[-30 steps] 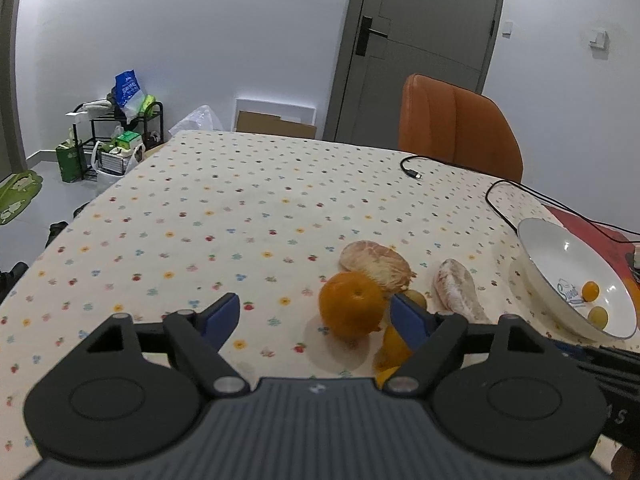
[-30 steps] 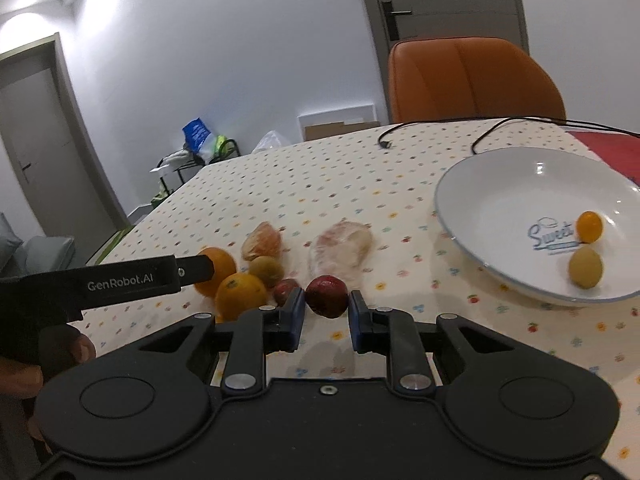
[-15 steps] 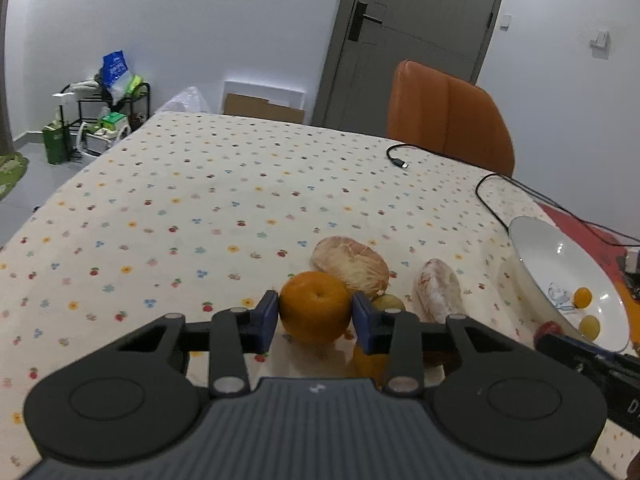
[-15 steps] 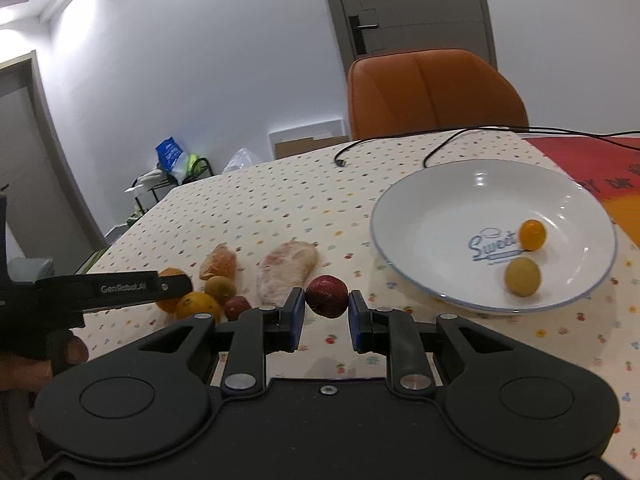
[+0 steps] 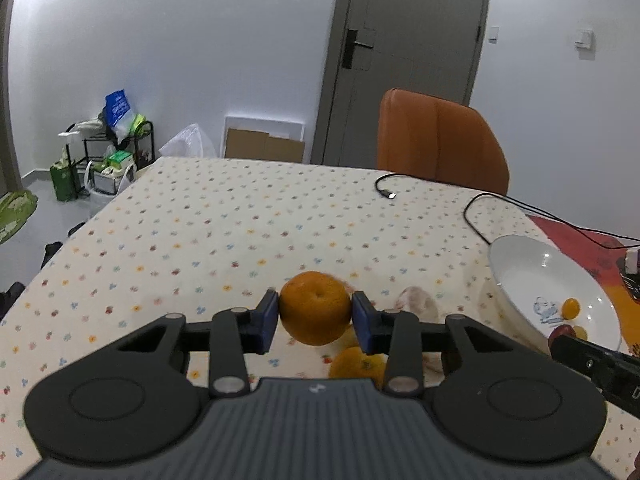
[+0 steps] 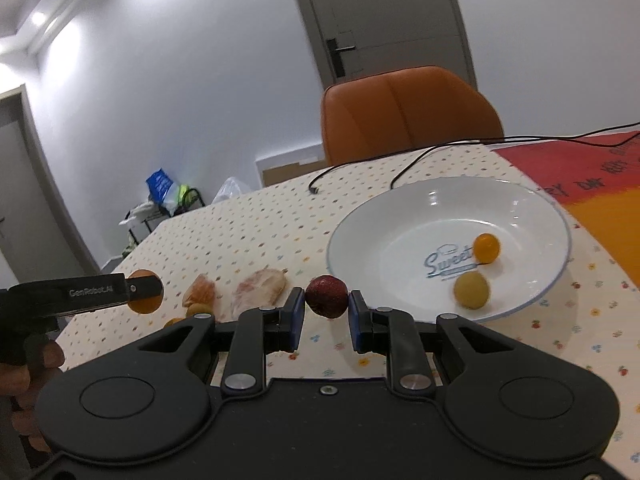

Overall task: Organize fruits
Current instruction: 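Grasp the orange with the left tool while the right tool grasps the red plum, then carry the orange and red plum to the white plate and release them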

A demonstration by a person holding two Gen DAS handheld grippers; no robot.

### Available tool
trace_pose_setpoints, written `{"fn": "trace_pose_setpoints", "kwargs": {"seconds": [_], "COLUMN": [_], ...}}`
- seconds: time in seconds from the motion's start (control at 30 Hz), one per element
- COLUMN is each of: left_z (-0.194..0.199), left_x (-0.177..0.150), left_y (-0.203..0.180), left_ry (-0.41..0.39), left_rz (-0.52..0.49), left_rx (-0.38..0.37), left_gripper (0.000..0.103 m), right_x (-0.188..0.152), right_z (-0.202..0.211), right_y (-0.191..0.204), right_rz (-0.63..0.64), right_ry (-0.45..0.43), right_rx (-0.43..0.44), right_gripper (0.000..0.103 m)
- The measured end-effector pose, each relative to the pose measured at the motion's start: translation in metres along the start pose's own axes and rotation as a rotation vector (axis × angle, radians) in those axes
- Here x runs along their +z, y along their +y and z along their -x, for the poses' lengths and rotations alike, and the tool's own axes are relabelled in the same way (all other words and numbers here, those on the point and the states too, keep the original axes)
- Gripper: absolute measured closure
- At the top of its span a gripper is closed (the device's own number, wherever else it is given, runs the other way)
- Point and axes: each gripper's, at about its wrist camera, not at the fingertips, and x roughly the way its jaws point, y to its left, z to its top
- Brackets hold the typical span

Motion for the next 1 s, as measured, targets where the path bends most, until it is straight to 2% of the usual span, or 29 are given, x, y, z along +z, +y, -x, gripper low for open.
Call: {"fn": "trace_pose_setpoints", "kwargs": {"seconds": [0.43,0.73,1.0], "left_z": [0.008,0.003,-0.006], "left_x": [0.004,0.002,-0.001], "left_y": [-0.047,-0.075,-0.101], "left_ry": [-0.026,-0.020,-0.005], "left_rz": [-0.055,-0.093,-0.123], "left_rx": [-0.073,-0.119,-0.155], "left_gripper": [0.065,0.065,0.065], "right_x": [0.006,0.006,0.004], "right_z": [0.015,0.014,0.010], "right_y": [-0.030,-0.050,-0.060], "right_rz": [-0.054,-0.082,-0.104], "right_ry": [-0.044,-0.042,-0.036], "right_rx": [-0.037,-0.070,-0.064], "right_gripper": [0.081,0.081,0.081]}}
